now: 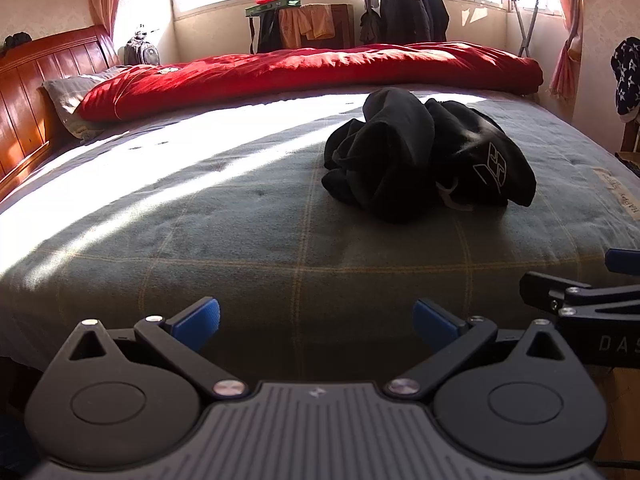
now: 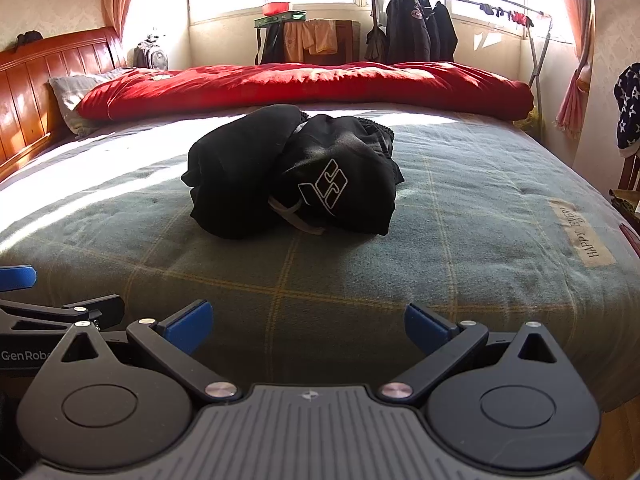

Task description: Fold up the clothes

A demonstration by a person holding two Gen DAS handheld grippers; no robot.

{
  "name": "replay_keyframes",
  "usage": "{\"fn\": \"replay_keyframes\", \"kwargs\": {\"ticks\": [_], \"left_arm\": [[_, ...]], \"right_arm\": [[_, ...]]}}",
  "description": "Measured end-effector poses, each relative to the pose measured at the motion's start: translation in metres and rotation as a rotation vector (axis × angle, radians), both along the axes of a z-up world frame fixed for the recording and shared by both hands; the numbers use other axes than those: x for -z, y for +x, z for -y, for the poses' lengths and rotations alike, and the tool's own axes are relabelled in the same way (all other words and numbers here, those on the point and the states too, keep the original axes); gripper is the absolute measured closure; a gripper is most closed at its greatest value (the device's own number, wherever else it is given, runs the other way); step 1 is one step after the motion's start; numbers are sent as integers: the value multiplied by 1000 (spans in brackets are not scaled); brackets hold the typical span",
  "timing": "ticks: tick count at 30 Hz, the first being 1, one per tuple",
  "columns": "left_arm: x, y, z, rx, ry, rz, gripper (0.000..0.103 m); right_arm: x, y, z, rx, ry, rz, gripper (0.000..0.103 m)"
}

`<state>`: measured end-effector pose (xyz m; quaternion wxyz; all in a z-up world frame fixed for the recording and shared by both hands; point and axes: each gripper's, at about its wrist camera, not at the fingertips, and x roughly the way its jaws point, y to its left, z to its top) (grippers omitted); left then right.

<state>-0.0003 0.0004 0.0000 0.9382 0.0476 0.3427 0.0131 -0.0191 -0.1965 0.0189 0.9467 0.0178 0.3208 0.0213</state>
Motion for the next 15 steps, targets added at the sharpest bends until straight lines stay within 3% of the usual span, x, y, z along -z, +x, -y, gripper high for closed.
{"fn": "replay_keyframes", "kwargs": {"ticks": [15], "left_arm": [[1,1,-1,2,-5,-9,0]], "right_arm": [[-1,1,0,0,7,-6,0]]}}
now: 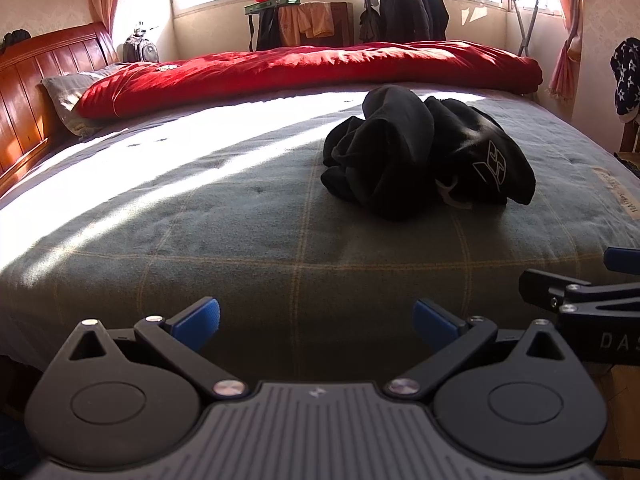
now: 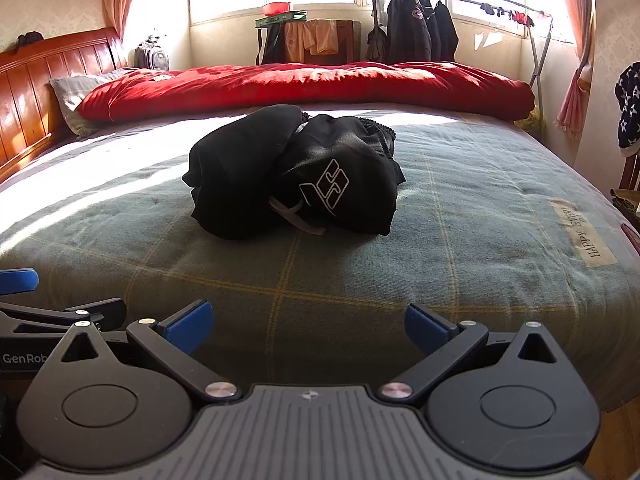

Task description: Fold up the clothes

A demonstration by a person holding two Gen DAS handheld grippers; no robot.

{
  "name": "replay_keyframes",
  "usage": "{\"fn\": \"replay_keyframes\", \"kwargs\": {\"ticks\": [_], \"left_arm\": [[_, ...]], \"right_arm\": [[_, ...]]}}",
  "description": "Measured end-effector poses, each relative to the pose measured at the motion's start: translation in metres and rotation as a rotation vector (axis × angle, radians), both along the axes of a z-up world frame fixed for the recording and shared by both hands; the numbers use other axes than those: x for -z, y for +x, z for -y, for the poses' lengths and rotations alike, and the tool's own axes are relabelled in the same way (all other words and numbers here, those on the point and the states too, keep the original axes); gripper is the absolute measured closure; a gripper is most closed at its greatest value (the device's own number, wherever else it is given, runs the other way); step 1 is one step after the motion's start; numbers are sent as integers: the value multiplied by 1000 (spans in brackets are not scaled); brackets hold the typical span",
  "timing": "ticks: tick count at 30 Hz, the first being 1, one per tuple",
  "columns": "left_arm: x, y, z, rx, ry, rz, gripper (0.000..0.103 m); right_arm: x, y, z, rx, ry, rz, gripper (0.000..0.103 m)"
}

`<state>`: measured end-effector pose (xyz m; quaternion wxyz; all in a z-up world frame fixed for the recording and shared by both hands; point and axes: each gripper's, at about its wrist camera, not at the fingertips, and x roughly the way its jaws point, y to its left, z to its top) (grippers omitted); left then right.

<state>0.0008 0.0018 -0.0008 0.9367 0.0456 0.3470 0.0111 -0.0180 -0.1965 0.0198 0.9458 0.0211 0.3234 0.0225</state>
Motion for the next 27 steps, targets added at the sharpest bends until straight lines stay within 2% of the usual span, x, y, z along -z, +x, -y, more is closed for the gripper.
{"fn": "replay_keyframes", "kwargs": {"ticks": [27], "left_arm": [[2,2,3,4,-3,-4,0]], "right_arm": [[0,1,0,-2,1,5,0]]}}
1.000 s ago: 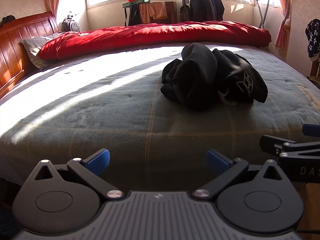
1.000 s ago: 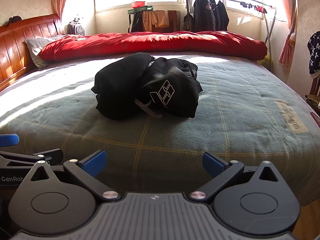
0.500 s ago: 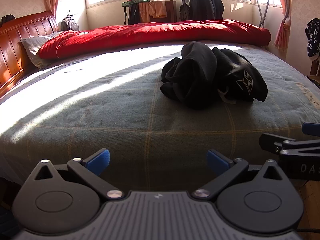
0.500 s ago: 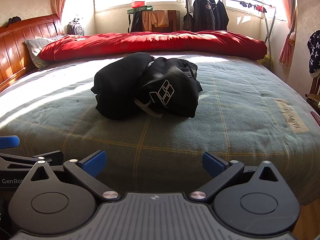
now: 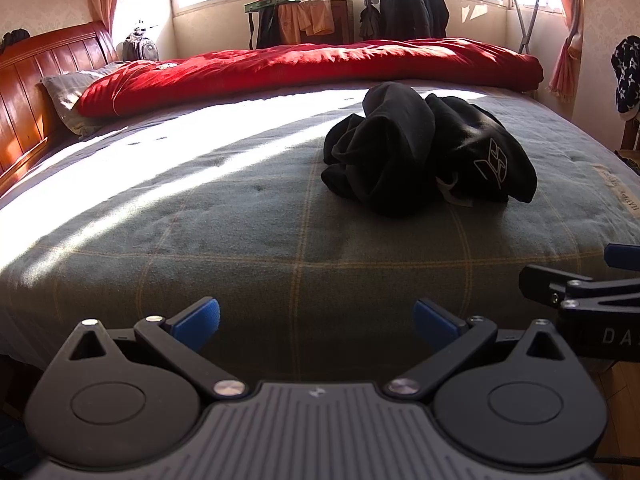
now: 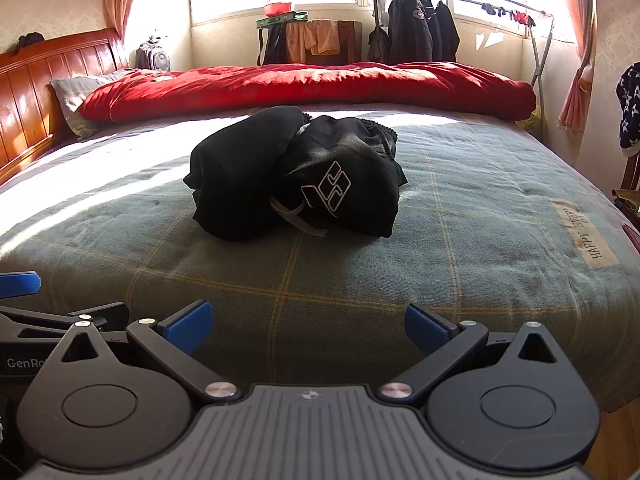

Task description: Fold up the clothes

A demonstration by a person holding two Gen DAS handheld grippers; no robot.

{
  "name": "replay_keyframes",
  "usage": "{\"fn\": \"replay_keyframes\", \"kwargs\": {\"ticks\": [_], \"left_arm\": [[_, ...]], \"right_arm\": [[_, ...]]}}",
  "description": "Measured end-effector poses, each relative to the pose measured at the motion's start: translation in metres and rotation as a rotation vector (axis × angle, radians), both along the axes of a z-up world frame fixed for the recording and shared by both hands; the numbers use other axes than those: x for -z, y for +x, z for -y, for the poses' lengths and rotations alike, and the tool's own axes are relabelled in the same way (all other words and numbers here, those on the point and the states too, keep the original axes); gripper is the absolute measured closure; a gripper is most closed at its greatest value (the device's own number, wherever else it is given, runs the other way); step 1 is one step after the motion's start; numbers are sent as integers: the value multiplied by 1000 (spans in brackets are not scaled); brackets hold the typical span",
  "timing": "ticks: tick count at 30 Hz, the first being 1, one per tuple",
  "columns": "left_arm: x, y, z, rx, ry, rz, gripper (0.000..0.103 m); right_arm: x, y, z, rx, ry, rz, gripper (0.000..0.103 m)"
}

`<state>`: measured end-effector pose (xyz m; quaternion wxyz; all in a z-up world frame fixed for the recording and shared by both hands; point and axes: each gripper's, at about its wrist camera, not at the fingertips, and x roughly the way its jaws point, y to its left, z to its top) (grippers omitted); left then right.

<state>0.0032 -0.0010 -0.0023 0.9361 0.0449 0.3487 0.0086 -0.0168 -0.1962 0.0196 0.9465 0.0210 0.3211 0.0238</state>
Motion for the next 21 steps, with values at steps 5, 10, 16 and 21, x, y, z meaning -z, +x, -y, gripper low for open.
{"fn": "replay_keyframes", "kwargs": {"ticks": [5,10,16,21], "left_arm": [[0,0,0,2,0,0,0],[0,1,0,3,-1,-4,0],[2,3,0,4,-2,-9,0],[4,5,-1,4,-5,-15,0]], "right_arm": [[-1,1,0,0,1,1,0],[-1,2,0,0,1,-1,0],[0,4,0,-1,2,-5,0],[2,6,0,-1,4,-11,0]]}}
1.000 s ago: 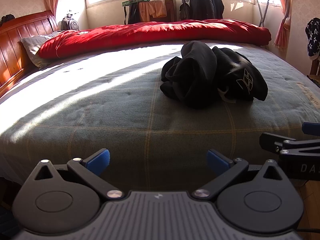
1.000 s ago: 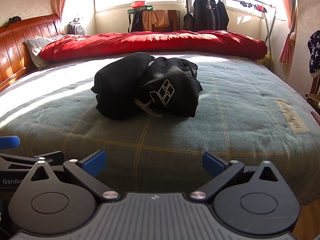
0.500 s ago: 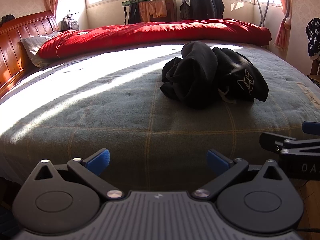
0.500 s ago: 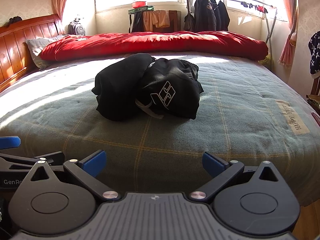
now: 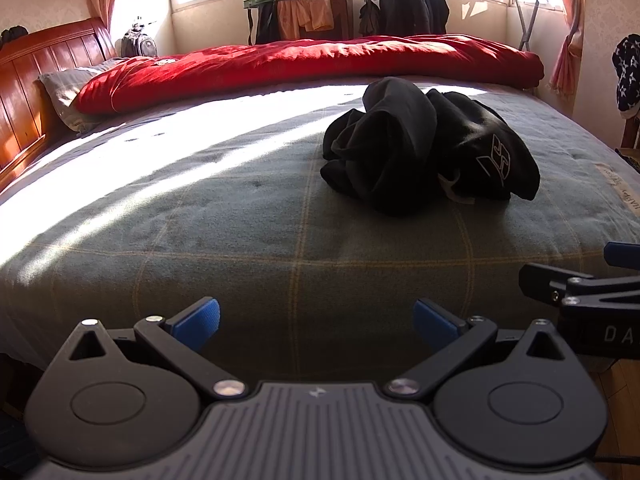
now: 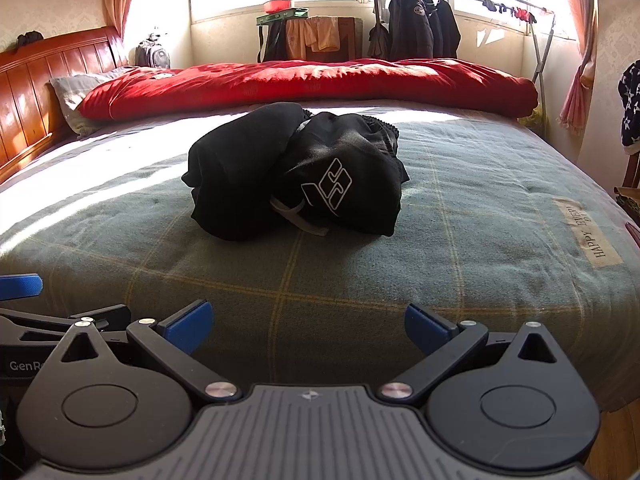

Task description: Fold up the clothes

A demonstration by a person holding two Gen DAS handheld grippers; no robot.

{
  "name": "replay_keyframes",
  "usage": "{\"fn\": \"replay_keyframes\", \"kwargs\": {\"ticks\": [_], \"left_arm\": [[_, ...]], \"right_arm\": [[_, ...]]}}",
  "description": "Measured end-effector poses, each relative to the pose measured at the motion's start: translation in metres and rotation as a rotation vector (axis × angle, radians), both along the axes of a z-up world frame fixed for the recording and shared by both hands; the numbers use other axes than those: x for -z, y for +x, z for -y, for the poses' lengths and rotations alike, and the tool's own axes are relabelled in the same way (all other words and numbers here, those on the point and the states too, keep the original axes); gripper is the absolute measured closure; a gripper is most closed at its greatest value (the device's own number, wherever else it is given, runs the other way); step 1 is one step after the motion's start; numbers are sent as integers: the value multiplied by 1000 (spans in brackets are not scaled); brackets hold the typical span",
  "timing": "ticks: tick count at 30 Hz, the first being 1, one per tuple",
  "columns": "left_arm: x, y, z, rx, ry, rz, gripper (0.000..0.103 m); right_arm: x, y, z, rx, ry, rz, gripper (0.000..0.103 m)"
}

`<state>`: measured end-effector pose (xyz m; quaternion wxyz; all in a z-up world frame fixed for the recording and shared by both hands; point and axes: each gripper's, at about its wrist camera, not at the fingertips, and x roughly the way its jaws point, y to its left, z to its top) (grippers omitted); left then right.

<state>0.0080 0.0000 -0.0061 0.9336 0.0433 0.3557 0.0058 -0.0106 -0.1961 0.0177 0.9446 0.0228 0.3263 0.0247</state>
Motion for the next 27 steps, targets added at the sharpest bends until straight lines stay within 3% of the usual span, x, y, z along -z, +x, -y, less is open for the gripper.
{"fn": "replay_keyframes", "kwargs": {"ticks": [27], "left_arm": [[11,27,2,28,-48,-26,0]], "right_arm": [[11,22,9,23,-20,-41,0]]}}
